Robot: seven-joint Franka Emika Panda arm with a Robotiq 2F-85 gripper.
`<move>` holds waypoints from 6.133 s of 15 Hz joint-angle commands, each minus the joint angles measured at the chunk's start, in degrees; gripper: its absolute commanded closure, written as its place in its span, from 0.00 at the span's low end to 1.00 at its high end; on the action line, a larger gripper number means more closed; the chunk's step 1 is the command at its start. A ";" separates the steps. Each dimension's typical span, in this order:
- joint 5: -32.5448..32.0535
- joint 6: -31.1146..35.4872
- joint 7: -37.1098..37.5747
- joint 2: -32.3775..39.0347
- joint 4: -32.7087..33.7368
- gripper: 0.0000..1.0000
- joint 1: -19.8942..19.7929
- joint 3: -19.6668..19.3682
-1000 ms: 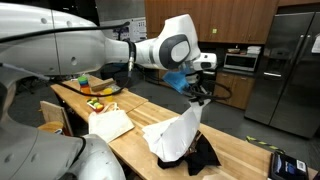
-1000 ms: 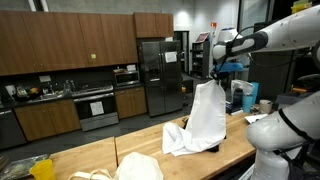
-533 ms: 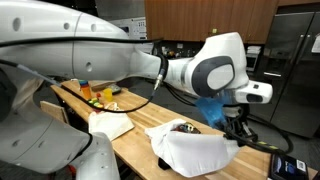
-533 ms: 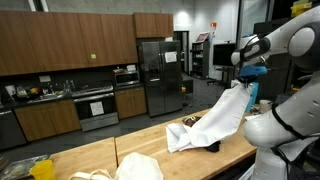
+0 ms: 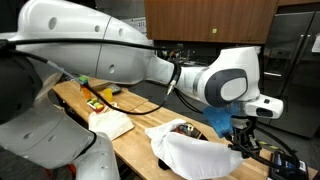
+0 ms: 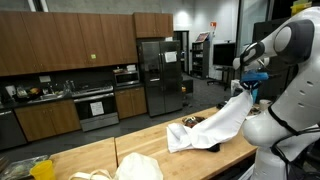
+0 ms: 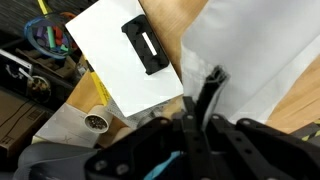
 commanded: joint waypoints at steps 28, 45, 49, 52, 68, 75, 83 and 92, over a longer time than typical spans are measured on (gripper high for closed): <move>19.96 4.39 12.12 33.02 27.43 0.70 -0.73 -15.46; 11.47 9.44 10.16 23.70 15.97 0.10 5.42 -13.04; -0.77 7.59 10.50 13.27 7.06 0.00 9.18 -9.69; -4.51 -1.43 6.75 4.03 0.55 0.00 8.98 -4.84; -2.04 -16.62 -4.92 -11.25 -10.68 0.00 8.69 1.61; -2.04 -16.62 -4.95 -11.25 -10.68 0.00 8.69 1.60; -2.04 -16.62 -4.97 -11.25 -10.68 0.00 8.69 1.60; -2.04 -16.62 -4.98 -11.25 -10.68 0.00 8.69 1.60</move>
